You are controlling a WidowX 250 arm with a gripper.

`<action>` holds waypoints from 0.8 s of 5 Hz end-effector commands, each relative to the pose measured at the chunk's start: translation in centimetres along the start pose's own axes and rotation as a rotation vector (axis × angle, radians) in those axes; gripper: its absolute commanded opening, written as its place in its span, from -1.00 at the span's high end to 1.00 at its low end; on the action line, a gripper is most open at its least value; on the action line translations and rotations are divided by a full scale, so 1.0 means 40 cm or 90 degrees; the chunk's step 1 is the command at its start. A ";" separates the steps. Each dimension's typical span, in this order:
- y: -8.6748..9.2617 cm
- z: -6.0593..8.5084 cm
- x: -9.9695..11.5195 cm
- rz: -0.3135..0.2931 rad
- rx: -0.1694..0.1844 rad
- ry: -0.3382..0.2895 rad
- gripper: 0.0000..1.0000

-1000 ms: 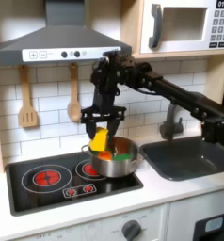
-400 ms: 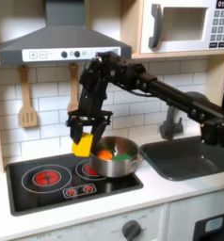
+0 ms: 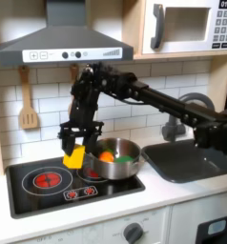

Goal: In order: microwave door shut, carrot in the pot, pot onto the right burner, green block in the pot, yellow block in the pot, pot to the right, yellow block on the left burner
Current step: 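Take the yellow block out of the pot and put it on the left burner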

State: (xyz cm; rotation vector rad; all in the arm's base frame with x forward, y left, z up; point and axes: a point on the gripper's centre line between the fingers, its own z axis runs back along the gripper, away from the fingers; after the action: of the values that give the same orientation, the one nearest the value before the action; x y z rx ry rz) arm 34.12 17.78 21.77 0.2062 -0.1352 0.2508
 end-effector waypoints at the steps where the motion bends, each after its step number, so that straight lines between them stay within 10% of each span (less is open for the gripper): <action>1: -0.026 -0.068 0.015 0.008 -0.027 0.039 1.00; 2: -0.028 -0.087 0.013 0.022 -0.039 0.045 1.00; 3: -0.032 -0.081 0.019 0.028 -0.061 0.032 -1.00; 4: -0.044 -0.078 0.017 0.020 -0.067 0.033 -1.00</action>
State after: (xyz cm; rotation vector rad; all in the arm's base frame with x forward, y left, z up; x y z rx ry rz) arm 35.52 17.46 18.52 0.0974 -0.1031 0.2941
